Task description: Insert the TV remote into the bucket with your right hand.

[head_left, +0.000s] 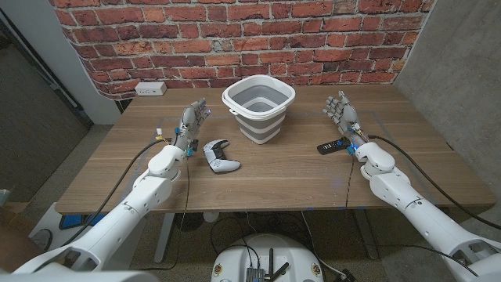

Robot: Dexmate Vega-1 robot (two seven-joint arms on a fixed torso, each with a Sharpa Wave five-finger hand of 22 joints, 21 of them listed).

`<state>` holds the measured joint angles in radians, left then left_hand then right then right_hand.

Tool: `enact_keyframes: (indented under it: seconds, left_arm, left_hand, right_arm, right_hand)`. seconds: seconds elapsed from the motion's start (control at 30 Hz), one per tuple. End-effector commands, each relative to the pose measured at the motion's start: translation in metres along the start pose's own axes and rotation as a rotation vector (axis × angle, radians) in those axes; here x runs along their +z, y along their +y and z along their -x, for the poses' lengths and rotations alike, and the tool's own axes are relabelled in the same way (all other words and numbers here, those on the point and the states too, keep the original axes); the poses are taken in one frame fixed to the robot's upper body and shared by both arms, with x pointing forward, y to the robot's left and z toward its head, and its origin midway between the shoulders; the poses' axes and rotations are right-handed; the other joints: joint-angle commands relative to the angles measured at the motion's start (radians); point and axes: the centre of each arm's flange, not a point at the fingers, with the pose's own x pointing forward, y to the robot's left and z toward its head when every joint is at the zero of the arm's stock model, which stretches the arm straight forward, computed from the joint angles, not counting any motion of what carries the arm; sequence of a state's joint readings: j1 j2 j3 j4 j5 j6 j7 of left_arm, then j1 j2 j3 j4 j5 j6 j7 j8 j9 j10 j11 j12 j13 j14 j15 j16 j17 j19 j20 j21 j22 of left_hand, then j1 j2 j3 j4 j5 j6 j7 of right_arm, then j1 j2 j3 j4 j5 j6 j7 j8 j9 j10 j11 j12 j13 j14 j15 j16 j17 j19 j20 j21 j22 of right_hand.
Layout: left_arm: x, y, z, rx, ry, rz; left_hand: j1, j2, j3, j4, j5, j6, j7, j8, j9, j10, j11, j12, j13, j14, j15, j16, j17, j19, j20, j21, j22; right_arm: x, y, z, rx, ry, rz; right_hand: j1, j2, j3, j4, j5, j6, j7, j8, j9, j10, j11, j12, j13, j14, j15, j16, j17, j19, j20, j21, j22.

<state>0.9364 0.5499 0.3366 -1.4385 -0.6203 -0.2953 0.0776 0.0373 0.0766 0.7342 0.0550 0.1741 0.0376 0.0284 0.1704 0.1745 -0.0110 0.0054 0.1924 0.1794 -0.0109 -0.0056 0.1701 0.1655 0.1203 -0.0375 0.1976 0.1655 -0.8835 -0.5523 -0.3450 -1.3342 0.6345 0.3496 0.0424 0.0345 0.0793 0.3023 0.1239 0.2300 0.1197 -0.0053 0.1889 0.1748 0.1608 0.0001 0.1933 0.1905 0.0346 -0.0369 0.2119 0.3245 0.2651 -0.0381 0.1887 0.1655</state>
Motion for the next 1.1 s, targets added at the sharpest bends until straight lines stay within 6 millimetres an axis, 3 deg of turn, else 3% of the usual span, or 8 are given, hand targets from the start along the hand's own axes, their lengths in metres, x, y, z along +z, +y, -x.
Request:
enact_keyframes:
  seconds: [0.03,0.6,1.1]
  left_arm:
    - [0.006,0.003,0.011,0.031,0.000,-0.021]
    - [0.014,0.027,0.023,0.095,-0.001,-0.044]
    - [0.016,0.027,0.024,0.108,0.000,-0.058]
  left_hand:
    - [0.007,0.078,0.004,-0.003,0.004,0.002,0.005,0.007,0.001,-0.010,0.001,0.002,0.003,-0.008,0.003,0.004,0.003,0.004,-0.046,-0.001,0.005]
    - [0.011,0.076,0.006,-0.013,0.003,0.006,0.006,0.010,0.002,-0.002,0.002,0.005,0.002,-0.004,0.004,0.006,0.003,0.005,-0.044,-0.002,0.005]
    - [0.006,0.074,0.004,-0.012,0.003,0.012,0.003,0.013,0.001,0.004,0.000,0.007,0.002,0.002,-0.001,0.009,0.005,0.009,-0.044,-0.002,0.005]
  right_arm:
    - [0.006,-0.003,-0.004,0.026,0.006,0.088]
    - [0.021,-0.002,-0.002,0.054,-0.022,0.282]
    - [0.044,-0.007,0.008,0.089,-0.048,0.453]
  right_hand:
    - [0.006,0.042,0.012,-0.001,0.005,0.011,-0.002,0.007,0.003,0.013,-0.002,0.010,0.003,0.013,-0.025,0.004,-0.001,0.009,-0.010,0.006,0.002]
    - [0.012,0.043,0.021,-0.006,0.008,0.024,-0.010,0.008,0.003,0.021,-0.010,0.009,0.002,0.019,-0.034,0.000,-0.013,0.008,-0.015,0.003,0.002]
    - [0.023,0.044,0.031,-0.014,0.010,0.032,-0.015,0.008,0.003,0.025,-0.021,0.008,0.001,0.021,-0.045,-0.003,-0.024,-0.002,-0.021,-0.001,0.002]
